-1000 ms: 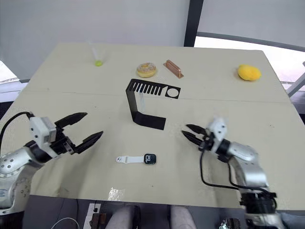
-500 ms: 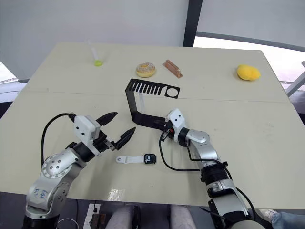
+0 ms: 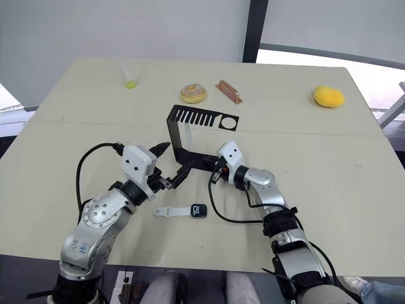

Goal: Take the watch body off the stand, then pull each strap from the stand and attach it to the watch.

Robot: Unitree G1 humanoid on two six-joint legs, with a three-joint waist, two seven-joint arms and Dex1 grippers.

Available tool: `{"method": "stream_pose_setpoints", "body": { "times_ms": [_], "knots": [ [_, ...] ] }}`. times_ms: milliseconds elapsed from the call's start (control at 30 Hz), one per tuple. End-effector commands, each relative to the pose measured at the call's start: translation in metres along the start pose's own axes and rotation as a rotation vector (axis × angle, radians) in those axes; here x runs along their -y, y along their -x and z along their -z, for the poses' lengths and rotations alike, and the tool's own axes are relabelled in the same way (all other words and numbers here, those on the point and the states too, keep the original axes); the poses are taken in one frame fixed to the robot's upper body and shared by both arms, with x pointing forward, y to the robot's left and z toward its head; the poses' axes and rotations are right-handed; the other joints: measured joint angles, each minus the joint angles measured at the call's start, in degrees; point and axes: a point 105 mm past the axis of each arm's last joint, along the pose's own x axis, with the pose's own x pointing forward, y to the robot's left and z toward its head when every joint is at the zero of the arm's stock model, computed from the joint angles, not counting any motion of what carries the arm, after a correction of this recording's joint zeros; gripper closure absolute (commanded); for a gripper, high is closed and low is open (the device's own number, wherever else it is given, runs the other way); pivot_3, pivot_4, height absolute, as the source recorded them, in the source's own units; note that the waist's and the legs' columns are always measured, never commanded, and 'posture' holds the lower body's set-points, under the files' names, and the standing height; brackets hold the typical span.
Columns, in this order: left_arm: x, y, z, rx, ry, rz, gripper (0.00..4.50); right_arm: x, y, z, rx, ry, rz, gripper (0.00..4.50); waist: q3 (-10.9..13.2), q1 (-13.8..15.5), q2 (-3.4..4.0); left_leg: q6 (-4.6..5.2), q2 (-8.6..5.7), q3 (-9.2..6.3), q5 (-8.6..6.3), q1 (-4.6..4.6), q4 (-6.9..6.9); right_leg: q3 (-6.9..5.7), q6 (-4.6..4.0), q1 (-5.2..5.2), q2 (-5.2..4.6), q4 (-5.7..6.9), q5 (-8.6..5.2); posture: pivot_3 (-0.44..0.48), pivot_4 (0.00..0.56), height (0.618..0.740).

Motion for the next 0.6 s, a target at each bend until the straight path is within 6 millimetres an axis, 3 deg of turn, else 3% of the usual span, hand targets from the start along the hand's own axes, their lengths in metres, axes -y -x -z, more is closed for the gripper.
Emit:
{"method": "stream_pose_setpoints", "body": {
  "times_ms": [33,100,200,600],
  "knots": [
    [0.004,-0.006,-0.008,0.041,-0.072,0.009,2.29,-0.006,0.002,0.015,-0.049,-0.045,-0.018,4.5,0.0,0.1,0.0,-0.01,0.0,-0.01,0.0,0.01,0.02,-0.01,0.0,0.0,0.0,0.01,0.0,0.0,0.15,0.74],
    [0.003,-0.012,-0.006,0.048,-0.056,-0.011,3.28,-0.008,0.002,0.017,-0.054,-0.048,-0.026,4.5,0.0,0.1,0.0,-0.01,0.0,-0.01,-0.01,-0.01,0.05,0.0,0.0,0.02,0.0,0.02,0.0,0.0,0.15,0.74],
    [0.006,-0.023,-0.005,0.057,-0.054,-0.022,3.28,-0.01,0.001,0.017,-0.058,-0.053,-0.037,4.5,0.0,0.1,-0.01,-0.01,0.0,-0.02,-0.02,-0.02,0.11,-0.03,0.0,0.04,0.0,0.02,0.0,0.0,0.15,0.74],
    [-0.007,-0.033,-0.005,0.084,-0.034,-0.132,3.28,-0.012,0.0,0.018,-0.08,-0.065,-0.054,4.5,0.0,0.1,-0.02,-0.01,0.02,-0.01,-0.05,0.0,0.14,-0.01,0.0,0.04,0.01,0.03,0.0,0.0,0.15,0.74]
  ]
}}
